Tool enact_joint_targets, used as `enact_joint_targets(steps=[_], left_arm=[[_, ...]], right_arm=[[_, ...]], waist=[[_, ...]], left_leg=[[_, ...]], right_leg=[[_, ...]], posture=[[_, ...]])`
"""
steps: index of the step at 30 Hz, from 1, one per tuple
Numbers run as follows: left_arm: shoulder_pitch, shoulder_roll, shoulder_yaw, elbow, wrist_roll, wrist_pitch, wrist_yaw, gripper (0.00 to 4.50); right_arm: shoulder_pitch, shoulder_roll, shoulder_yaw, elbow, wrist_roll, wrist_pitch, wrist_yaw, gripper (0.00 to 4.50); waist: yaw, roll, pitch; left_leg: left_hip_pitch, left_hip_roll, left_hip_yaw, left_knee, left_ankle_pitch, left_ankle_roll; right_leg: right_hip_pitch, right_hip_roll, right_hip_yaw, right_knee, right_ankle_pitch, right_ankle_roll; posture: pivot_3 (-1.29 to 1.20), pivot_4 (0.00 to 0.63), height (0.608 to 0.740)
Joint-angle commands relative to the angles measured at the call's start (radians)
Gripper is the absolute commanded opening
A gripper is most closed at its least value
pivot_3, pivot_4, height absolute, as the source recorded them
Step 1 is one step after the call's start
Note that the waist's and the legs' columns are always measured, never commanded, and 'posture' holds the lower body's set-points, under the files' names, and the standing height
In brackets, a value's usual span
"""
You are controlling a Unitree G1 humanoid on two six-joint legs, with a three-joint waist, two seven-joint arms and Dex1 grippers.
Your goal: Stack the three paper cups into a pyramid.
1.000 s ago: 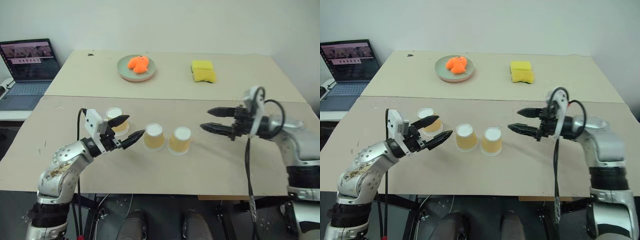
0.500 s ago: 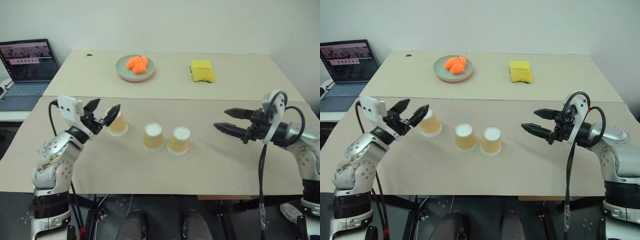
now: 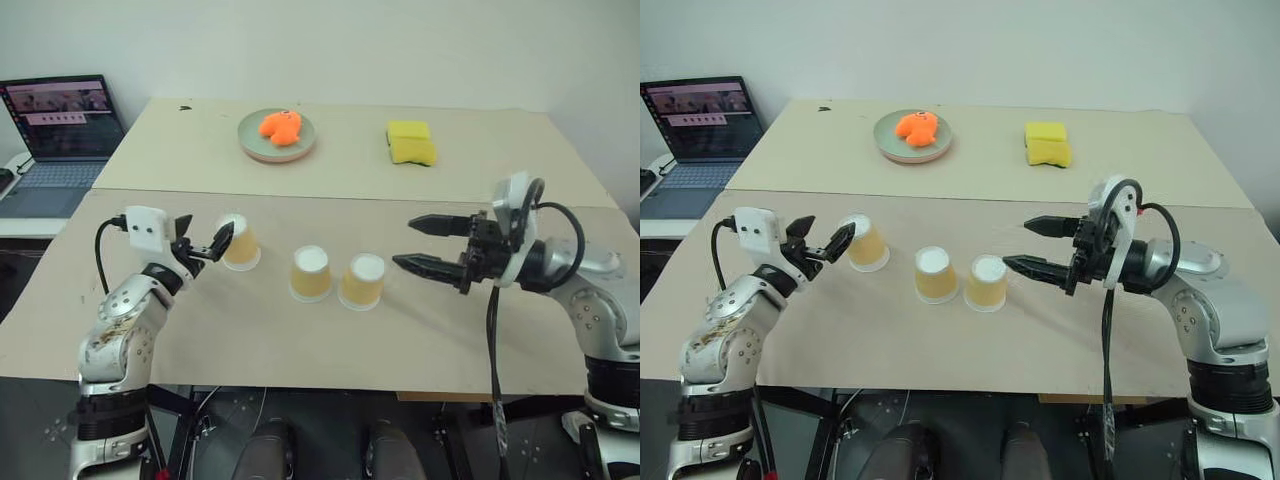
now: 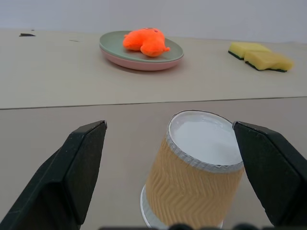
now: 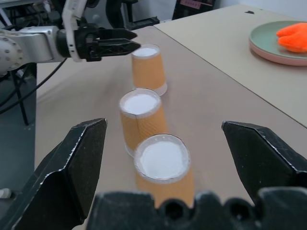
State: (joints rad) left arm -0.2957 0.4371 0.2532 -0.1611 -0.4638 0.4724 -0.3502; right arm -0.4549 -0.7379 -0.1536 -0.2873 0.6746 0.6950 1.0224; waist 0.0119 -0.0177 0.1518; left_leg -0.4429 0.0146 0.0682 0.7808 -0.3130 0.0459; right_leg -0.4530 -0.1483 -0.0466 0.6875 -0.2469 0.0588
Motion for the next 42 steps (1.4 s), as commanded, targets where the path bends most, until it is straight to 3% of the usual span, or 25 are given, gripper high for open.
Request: enact_joint_targets(steps=[1, 29, 32, 36, 42], left_arm=[[-0.030, 0.011, -0.005, -0.001, 0.008, -0.025, -0.028, 4.50], [-0.110, -0.047, -0.098, 0.180, 0.115, -0.108, -0.086, 4.50], [-0.122, -0.055, -0.086, 0.197, 0.119, -0.118, -0.070, 3.85], [-0.138, -0.051, -0.084, 0.206, 0.123, -0.119, -0.068, 2.60], [-0.155, -0.030, -0.091, 0.182, 0.136, -0.127, -0.086, 2.60]], right_arm=[[-0.002, -0.014, -0.014, -0.027, 0.020, 0.002, -0.008, 4.46], [0.051, -0.010, -0.041, -0.039, 0.017, -0.032, -0.067, 4.46], [0.055, -0.009, -0.045, -0.040, 0.018, -0.033, -0.070, 4.50], [0.049, -0.009, -0.042, -0.030, 0.015, -0.036, -0.071, 4.50], [0.044, -0.007, -0.039, -0.027, 0.013, -0.040, -0.070, 4.50]], waist=[[0.000, 0.000, 0.000], [0.000, -0.001, 0.001], [0.000, -0.001, 0.001], [0.000, -0.001, 0.001], [-0.001, -0.001, 0.001]], left_leg=[[0.000, 0.000, 0.000, 0.000, 0.000, 0.000], [0.000, 0.000, 0.000, 0.000, -0.001, 0.002], [0.000, 0.000, 0.000, 0.000, -0.001, 0.002], [0.000, 0.000, 0.000, 0.000, -0.001, 0.002], [0.000, 0.000, 0.000, 0.000, -0.001, 0.002]], right_leg=[[0.000, 0.000, 0.000, 0.000, 0.000, 0.000], [0.000, 0.000, 0.000, 0.000, 0.000, 0.000], [0.000, 0.000, 0.000, 0.000, 0.000, 0.000], [0.000, 0.000, 0.000, 0.000, 0.000, 0.000], [0.000, 0.000, 0.000, 0.000, 0.000, 0.000]], posture=[[0.00, 0.150, 0.673], [0.00, 0.150, 0.673], [0.00, 0.150, 0.673], [0.00, 0.150, 0.673], [0.00, 0.150, 0.673]])
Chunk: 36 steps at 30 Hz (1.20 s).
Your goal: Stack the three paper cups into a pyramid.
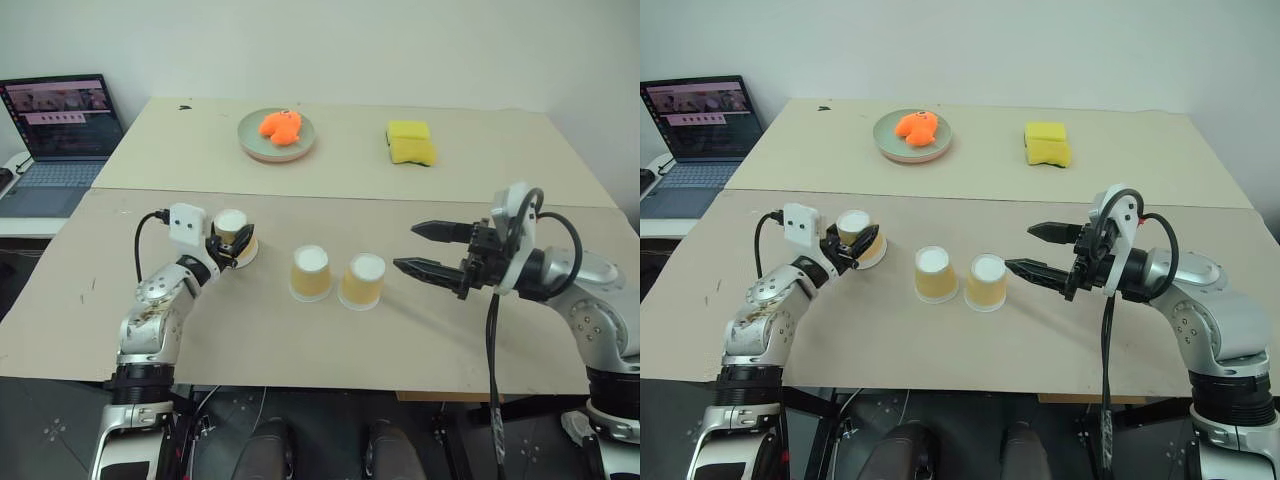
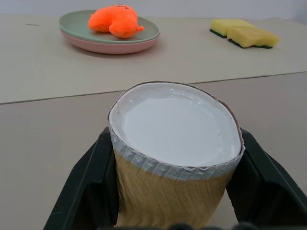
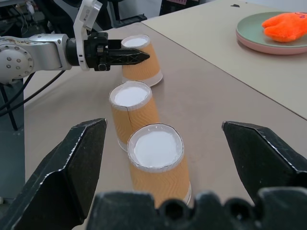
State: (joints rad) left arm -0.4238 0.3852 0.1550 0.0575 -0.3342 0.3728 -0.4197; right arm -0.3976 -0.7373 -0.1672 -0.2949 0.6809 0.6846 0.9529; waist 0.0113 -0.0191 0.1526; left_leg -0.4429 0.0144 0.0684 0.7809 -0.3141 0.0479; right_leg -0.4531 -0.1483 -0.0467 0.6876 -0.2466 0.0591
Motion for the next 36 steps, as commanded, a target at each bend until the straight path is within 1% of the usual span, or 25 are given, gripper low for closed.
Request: enact_joint_targets(steps=[1, 4, 7, 8, 11, 13, 15, 17, 21, 26, 32, 36], left_arm=[[-0.036, 0.026, 0.009, -0.046, -0.001, -0.029, -0.030, 2.60], [-0.096, 0.054, 0.000, -0.072, -0.031, -0.017, -0.095, 2.60], [-0.146, 0.077, -0.015, -0.091, -0.080, 0.032, -0.177, 2.60], [-0.176, 0.094, -0.032, -0.104, -0.108, 0.051, -0.242, 2.60], [-0.262, 0.122, -0.055, -0.107, -0.189, 0.123, -0.370, 2.60], [-0.351, 0.130, -0.069, -0.067, -0.256, 0.195, -0.463, 2.60], [-0.402, 0.134, -0.089, -0.032, -0.284, 0.227, -0.537, 2.60], [-0.428, 0.132, -0.110, -0.008, -0.284, 0.230, -0.588, 2.60], [-0.473, 0.092, -0.165, 0.044, -0.267, 0.232, -0.645, 2.60], [-0.465, 0.064, -0.235, 0.064, -0.224, 0.205, -0.708, 2.60], [-0.445, 0.061, -0.250, 0.079, -0.213, 0.209, -0.750, 2.60], [-0.457, 0.056, -0.244, 0.097, -0.213, 0.213, -0.762, 2.60]], right_arm=[[-0.013, -0.008, -0.024, -0.019, 0.006, -0.031, 0.000, 4.50], [-0.017, -0.009, -0.020, -0.016, 0.006, -0.030, 0.004, 4.50], [-0.019, -0.014, -0.019, -0.019, 0.014, -0.021, 0.012, 4.50], [-0.012, -0.025, -0.023, -0.030, 0.025, -0.009, 0.023, 4.50], [0.017, -0.055, -0.031, -0.062, 0.048, 0.014, 0.050, 4.50], [0.069, -0.087, -0.039, -0.095, 0.048, 0.014, 0.072, 4.50], [0.098, -0.101, -0.048, -0.116, 0.054, 0.014, 0.072, 4.50], [0.109, -0.105, -0.050, -0.126, 0.056, 0.011, 0.062, 4.50], [0.125, -0.095, -0.059, -0.150, 0.075, 0.018, 0.026, 4.50], [0.157, -0.097, -0.079, -0.190, 0.099, 0.028, -0.005, 4.50], [0.224, -0.117, -0.131, -0.243, 0.142, 0.045, -0.014, 4.50], [0.275, -0.145, -0.165, -0.255, 0.152, 0.040, -0.001, 4.50]], waist=[[0.000, 0.000, 0.000], [0.001, -0.001, 0.001], [0.001, -0.002, 0.001], [0.001, -0.002, 0.001], [0.002, -0.002, 0.001], [0.002, -0.002, 0.001], [0.002, -0.003, 0.002], [-0.003, -0.003, 0.002], [-0.008, -0.003, 0.002], [-0.004, -0.004, 0.002], [0.000, -0.004, 0.002], [0.001, -0.004, 0.002]], left_leg=[[0.000, 0.000, 0.000, 0.000, 0.000, 0.000], [0.000, 0.000, 0.000, 0.000, 0.000, 0.000], [-0.001, 0.000, 0.000, 0.001, 0.000, 0.000], [-0.001, 0.000, 0.000, 0.001, 0.000, -0.001], [-0.001, 0.000, 0.000, 0.001, 0.002, -0.003], [-0.003, 0.000, -0.001, 0.001, 0.002, -0.003], [-0.003, 0.000, -0.001, 0.001, 0.002, -0.003], [-0.003, -0.001, -0.001, 0.001, 0.002, -0.003], [-0.001, -0.001, 0.000, 0.001, 0.001, -0.002], [-0.002, -0.001, 0.000, 0.001, 0.002, -0.002], [-0.002, 0.000, 0.000, 0.001, 0.001, -0.002], [-0.002, 0.000, -0.001, 0.001, -0.001, 0.002]], right_leg=[[0.000, 0.000, 0.000, 0.000, 0.000, 0.000], [0.000, 0.000, 0.000, 0.000, 0.000, 0.000], [0.000, 0.000, -0.001, 0.000, 0.000, 0.000], [0.000, 0.000, -0.001, 0.000, 0.000, 0.000], [0.000, 0.000, -0.001, -0.001, 0.000, 0.000], [-0.001, 0.000, -0.002, -0.001, 0.000, 0.000], [-0.001, 0.000, -0.002, -0.001, 0.000, 0.000], [0.000, 0.000, -0.002, -0.001, 0.000, 0.000], [0.000, 0.001, -0.001, 0.000, 0.000, 0.000], [0.000, 0.001, -0.001, -0.001, 0.000, 0.000], [0.000, 0.001, -0.001, -0.001, 0.000, 0.000], [0.000, 0.001, -0.001, -0.001, 0.000, 0.000]], posture=[[0.00, 0.150, 0.673], [0.00, 0.150, 0.673], [0.00, 0.150, 0.673], [0.00, 0.150, 0.673], [0.00, 0.150, 0.673], [0.00, 0.150, 0.673], [0.00, 0.150, 0.673], [0.00, 0.150, 0.673], [0.00, 0.150, 0.673], [0.00, 0.150, 0.673], [0.00, 0.150, 0.673], [0.00, 0.150, 0.673]])
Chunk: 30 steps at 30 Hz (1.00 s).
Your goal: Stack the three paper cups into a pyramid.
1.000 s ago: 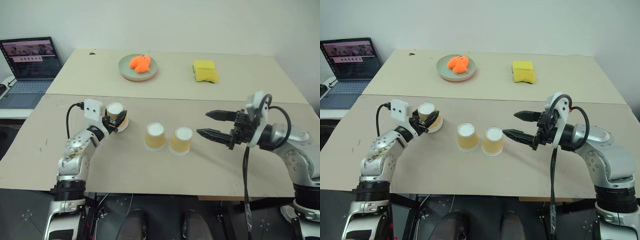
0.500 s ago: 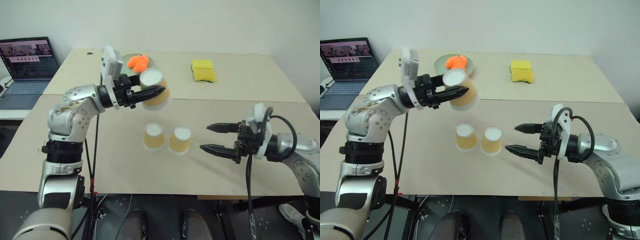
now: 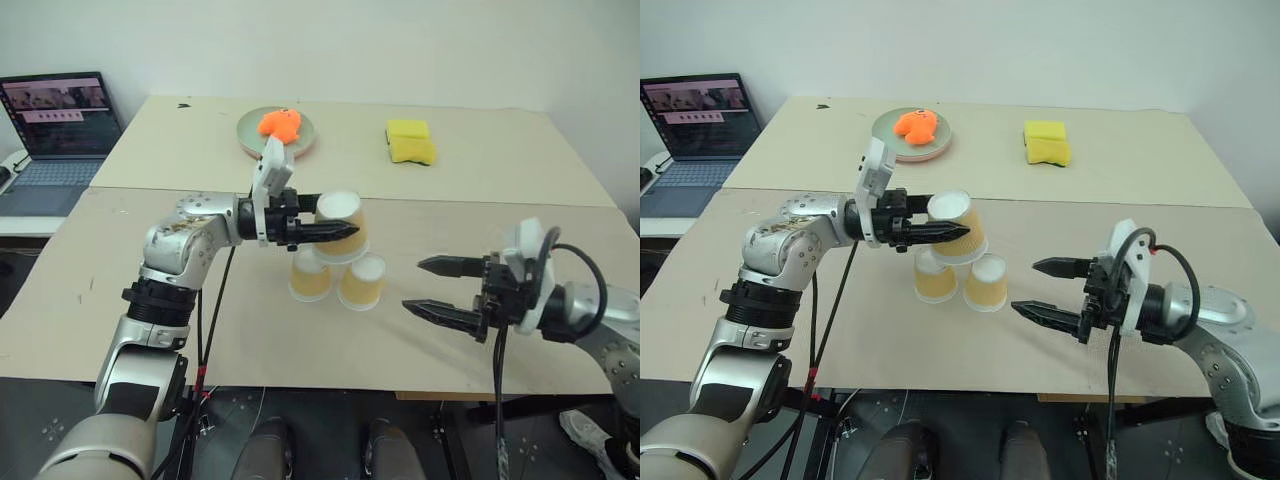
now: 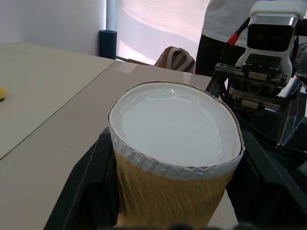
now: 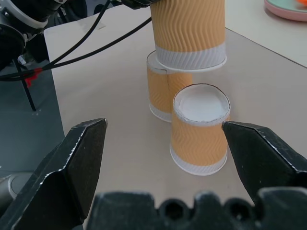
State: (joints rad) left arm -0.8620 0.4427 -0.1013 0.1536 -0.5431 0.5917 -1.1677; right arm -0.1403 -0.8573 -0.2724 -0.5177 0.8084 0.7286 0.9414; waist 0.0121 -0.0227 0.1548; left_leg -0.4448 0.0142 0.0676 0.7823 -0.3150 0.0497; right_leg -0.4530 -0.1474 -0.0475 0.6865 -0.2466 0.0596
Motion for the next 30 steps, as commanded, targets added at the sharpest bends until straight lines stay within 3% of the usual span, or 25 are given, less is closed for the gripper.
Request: enact_joint_targets(steps=[1, 16, 20, 22, 30], left_arm=[[-0.023, -0.003, 0.015, 0.008, -0.006, -0.003, -0.014, 2.60], [0.000, -0.004, -0.006, 0.035, 0.050, -0.047, -0.046, 2.60], [-0.010, -0.003, 0.002, 0.030, 0.028, -0.005, -0.060, 4.02], [-0.006, -0.004, 0.006, 0.014, 0.027, -0.009, -0.058, 4.48], [-0.032, -0.021, 0.112, -0.084, -0.093, 0.098, 0.035, 4.48]], right_arm=[[0.023, -0.030, -0.063, -0.031, 0.023, -0.006, 0.010, 4.50], [-0.001, -0.020, -0.027, 0.007, -0.007, -0.036, 0.003, 4.50], [-0.010, -0.015, -0.021, 0.018, -0.012, -0.040, 0.000, 4.50], [-0.013, -0.015, -0.020, 0.019, -0.013, -0.040, 0.001, 4.50], [-0.036, -0.015, -0.017, 0.037, -0.008, -0.041, 0.009, 4.50]], waist=[[0.000, 0.000, 0.000], [0.000, 0.000, 0.000], [0.000, 0.000, 0.000], [0.000, 0.000, 0.000], [-0.001, 0.000, 0.000]], left_leg=[[0.000, 0.000, 0.000, 0.000, 0.000, 0.000], [0.000, 0.000, 0.000, 0.000, 0.000, 0.000], [0.000, 0.000, 0.000, 0.000, 0.000, 0.000], [0.000, 0.000, 0.000, 0.000, 0.000, 0.000], [0.000, 0.000, 0.000, 0.000, 0.000, -0.001]], right_leg=[[0.000, 0.000, 0.000, 0.000, 0.000, 0.000], [0.000, 0.000, 0.000, 0.000, 0.000, 0.000], [0.000, 0.000, 0.000, 0.000, 0.000, 0.000], [0.000, 0.000, 0.000, 0.000, 0.000, 0.000], [0.000, 0.000, 0.000, 0.000, 0.000, 0.000]], posture=[[0.00, 0.150, 0.673], [0.00, 0.150, 0.673], [0.00, 0.150, 0.673], [0.00, 0.150, 0.673], [0.00, 0.150, 0.673]])
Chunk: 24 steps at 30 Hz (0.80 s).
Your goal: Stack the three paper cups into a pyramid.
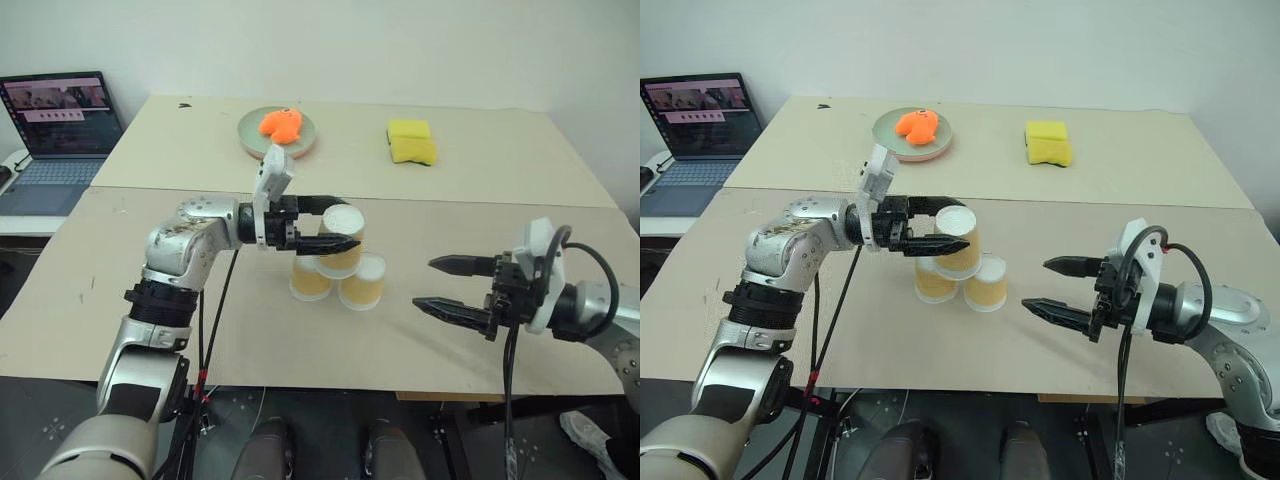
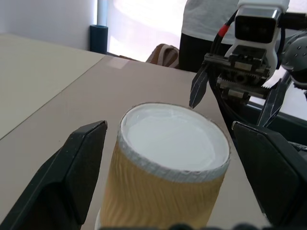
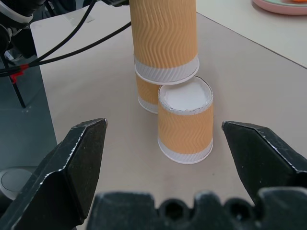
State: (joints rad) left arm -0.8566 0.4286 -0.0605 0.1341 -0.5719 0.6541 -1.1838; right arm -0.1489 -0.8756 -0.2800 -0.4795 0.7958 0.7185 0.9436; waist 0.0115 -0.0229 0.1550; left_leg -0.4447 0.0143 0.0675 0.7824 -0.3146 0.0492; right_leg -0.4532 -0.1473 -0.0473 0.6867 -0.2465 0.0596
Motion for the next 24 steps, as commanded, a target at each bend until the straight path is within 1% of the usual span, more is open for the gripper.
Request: enact_joint_targets(steps=[1, 4, 7, 9, 11, 13, 17, 21, 24], left_arm=[[-0.046, -0.012, 0.094, -0.073, -0.082, 0.050, 0.078, 4.48], [-0.076, -0.020, 0.172, -0.104, -0.138, 0.088, 0.166, 4.48], [-0.094, -0.022, 0.239, -0.122, -0.154, 0.092, 0.277, 4.48], [-0.071, -0.001, 0.260, -0.138, -0.111, 0.065, 0.353, 4.48], [-0.054, 0.010, 0.268, -0.154, -0.096, 0.060, 0.394, 4.48], [-0.001, 0.030, 0.287, -0.164, -0.052, 0.055, 0.476, 4.48], [0.123, 0.051, 0.346, -0.217, -0.054, 0.056, 0.551, 4.48], [0.269, 0.048, 0.390, -0.297, -0.037, 0.052, 0.654, 4.48], [0.327, 0.036, 0.401, -0.312, -0.019, 0.036, 0.709, 4.48]], right_arm=[[-0.030, 0.004, -0.007, 0.001, 0.003, -0.032, 0.008, 4.50], [-0.042, 0.008, 0.002, 0.010, 0.000, -0.032, 0.010, 4.50], [-0.053, 0.012, 0.014, 0.021, -0.008, -0.036, 0.011, 4.50], [-0.048, 0.016, 0.016, 0.030, -0.020, -0.045, 0.004, 4.50], [-0.040, 0.017, 0.013, 0.031, -0.025, -0.051, 0.000, 4.50], [-0.026, 0.022, -0.001, 0.051, -0.050, -0.067, -0.014, 4.50], [0.009, 0.029, -0.055, 0.117, -0.092, -0.096, -0.054, 4.50], [0.056, 0.079, -0.161, 0.198, -0.144, -0.145, -0.161, 4.50], [0.087, 0.115, -0.188, 0.204, -0.196, -0.197, -0.215, 4.50]], waist=[[0.000, 0.000, 0.000], [0.000, 0.000, 0.000], [0.000, 0.000, 0.000], [0.000, 0.000, 0.000], [0.000, 0.000, 0.000], [0.000, 0.000, 0.000], [0.000, 0.000, 0.000], [0.003, -0.001, 0.000], [0.004, -0.001, 0.000]], left_leg=[[0.000, 0.000, 0.000, 0.000, 0.000, 0.000], [0.000, 0.000, 0.000, 0.000, 0.000, 0.000], [0.000, 0.000, 0.000, 0.000, 0.000, 0.000], [0.000, 0.000, 0.000, 0.000, 0.001, -0.002], [0.000, 0.000, 0.000, 0.000, 0.002, -0.004], [0.001, 0.000, 0.000, 0.000, 0.003, -0.004], [0.001, 0.000, 0.000, 0.000, 0.003, -0.005], [0.001, 0.000, 0.000, 0.000, 0.003, -0.005], [0.001, 0.000, 0.000, 0.000, 0.003, -0.005]], right_leg=[[0.000, 0.000, 0.000, 0.000, 0.000, 0.000], [0.000, 0.000, 0.000, 0.000, 0.000, 0.000], [0.000, 0.000, 0.000, 0.000, 0.000, 0.000], [0.000, 0.000, 0.000, 0.000, 0.000, 0.000], [0.000, 0.000, 0.000, 0.000, 0.000, 0.000], [0.000, 0.000, 0.000, 0.000, 0.000, 0.000], [0.001, 0.000, 0.001, 0.000, 0.000, 0.000], [0.000, -0.001, 0.000, 0.001, 0.000, 0.000], [0.001, -0.001, 0.001, 0.001, 0.000, 0.000]], posture=[[0.00, 0.150, 0.673], [0.00, 0.150, 0.673], [0.00, 0.150, 0.673], [0.00, 0.150, 0.673], [0.00, 0.150, 0.673], [0.00, 0.150, 0.673], [0.00, 0.150, 0.673], [0.00, 0.150, 0.673], [0.00, 0.150, 0.673]])
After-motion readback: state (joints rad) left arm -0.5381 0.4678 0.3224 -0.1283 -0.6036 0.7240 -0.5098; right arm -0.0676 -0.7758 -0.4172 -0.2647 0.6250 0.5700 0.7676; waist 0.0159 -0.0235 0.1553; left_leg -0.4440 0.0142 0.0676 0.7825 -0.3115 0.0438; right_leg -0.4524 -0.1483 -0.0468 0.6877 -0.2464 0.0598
